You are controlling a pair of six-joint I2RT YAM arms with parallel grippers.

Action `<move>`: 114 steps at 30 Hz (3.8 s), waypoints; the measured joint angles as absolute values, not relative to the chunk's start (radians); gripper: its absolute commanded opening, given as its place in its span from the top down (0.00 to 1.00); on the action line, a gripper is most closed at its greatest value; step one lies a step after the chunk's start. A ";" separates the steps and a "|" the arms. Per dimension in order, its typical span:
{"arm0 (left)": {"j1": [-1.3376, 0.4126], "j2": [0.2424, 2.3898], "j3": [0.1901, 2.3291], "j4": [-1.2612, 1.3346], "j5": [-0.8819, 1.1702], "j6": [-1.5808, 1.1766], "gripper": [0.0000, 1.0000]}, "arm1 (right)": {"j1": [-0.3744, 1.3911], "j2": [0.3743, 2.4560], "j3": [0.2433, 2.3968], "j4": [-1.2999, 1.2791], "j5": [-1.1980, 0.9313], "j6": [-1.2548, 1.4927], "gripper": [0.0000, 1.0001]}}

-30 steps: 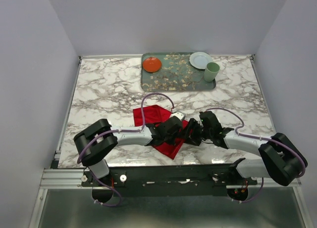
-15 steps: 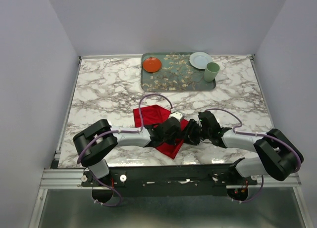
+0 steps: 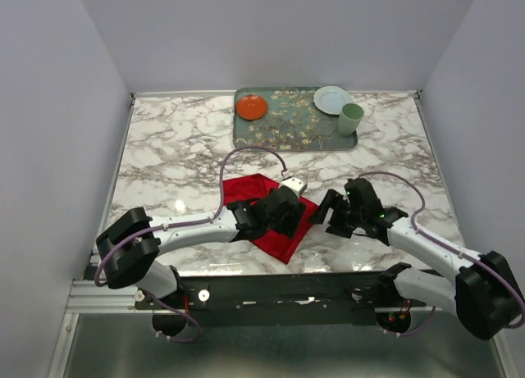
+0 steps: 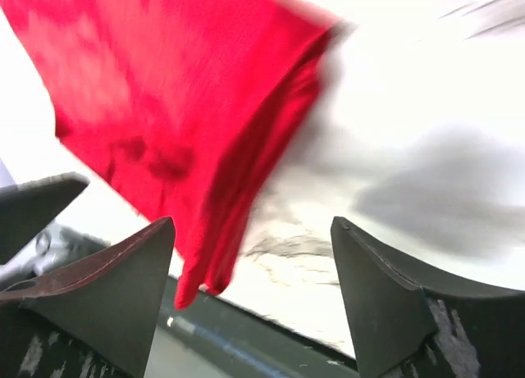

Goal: Fold the napkin, place the utensils inside, and roll it up
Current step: Roll the napkin with the utensil

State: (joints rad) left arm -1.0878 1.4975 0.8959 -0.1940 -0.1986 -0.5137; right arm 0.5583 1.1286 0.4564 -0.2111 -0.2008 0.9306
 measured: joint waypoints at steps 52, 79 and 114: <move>-1.341 1.971 1.330 -0.622 -0.601 -0.549 0.48 | 0.044 0.910 0.437 -0.462 -0.382 0.653 0.12; -1.327 1.967 1.321 -0.612 -0.570 -0.549 0.96 | 0.044 0.937 0.354 -0.345 -0.485 0.649 0.12; -1.060 1.693 0.860 0.022 0.207 -0.635 1.00 | 0.560 1.230 0.442 -0.103 -0.301 1.079 0.27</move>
State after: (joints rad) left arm -1.0595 1.6928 0.8597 0.0219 0.2070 -0.6350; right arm 0.5602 1.2297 0.4423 -0.1032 -0.3012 1.0786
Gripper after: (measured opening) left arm 0.012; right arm 0.744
